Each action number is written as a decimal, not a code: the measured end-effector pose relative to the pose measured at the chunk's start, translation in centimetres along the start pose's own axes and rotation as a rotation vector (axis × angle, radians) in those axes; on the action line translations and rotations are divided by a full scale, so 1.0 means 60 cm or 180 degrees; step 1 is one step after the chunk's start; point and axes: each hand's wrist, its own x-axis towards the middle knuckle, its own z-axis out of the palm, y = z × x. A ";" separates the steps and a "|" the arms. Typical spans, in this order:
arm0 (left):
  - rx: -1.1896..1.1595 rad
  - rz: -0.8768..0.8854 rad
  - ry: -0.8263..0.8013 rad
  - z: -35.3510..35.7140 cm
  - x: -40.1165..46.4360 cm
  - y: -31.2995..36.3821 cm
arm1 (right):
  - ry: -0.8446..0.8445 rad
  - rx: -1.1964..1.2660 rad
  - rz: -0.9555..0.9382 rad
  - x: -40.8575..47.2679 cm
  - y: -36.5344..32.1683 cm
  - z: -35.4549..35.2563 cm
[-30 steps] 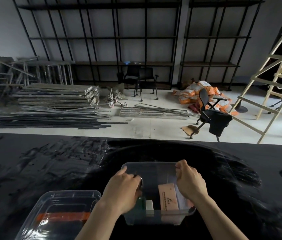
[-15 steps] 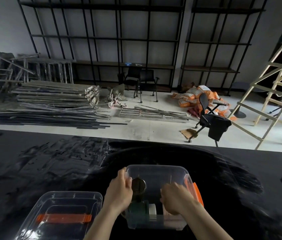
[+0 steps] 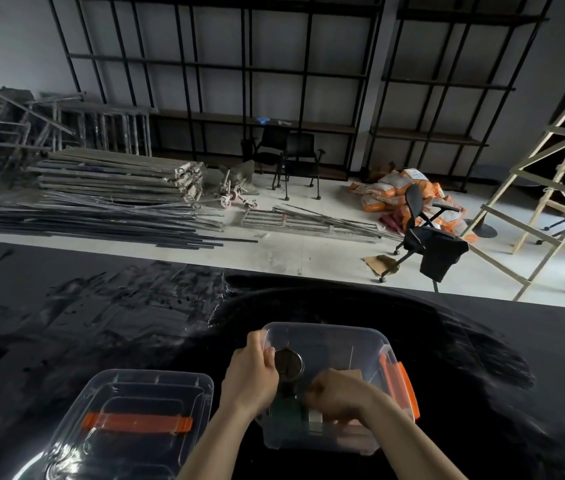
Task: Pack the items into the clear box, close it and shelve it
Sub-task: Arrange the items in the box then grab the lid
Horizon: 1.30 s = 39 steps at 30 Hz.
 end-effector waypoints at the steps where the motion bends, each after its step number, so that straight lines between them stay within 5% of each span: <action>1: -0.0001 0.0017 0.0012 0.001 0.000 -0.001 | -0.0085 0.0122 -0.0003 0.000 0.002 -0.001; 16: -0.0006 0.0033 0.0058 0.004 0.001 -0.005 | 0.0198 0.0516 -0.0190 -0.011 -0.017 -0.010; 24: -0.0117 0.0024 0.0044 0.003 -0.001 -0.007 | 0.0680 0.1531 0.0088 0.002 -0.008 -0.004; 31: -0.0207 0.0067 0.0007 0.001 -0.002 -0.003 | 0.0080 0.2818 0.0632 0.020 -0.022 0.002; 39: -0.0094 0.0010 0.0061 0.006 0.010 -0.007 | -0.0017 0.2817 0.0501 0.014 -0.037 0.002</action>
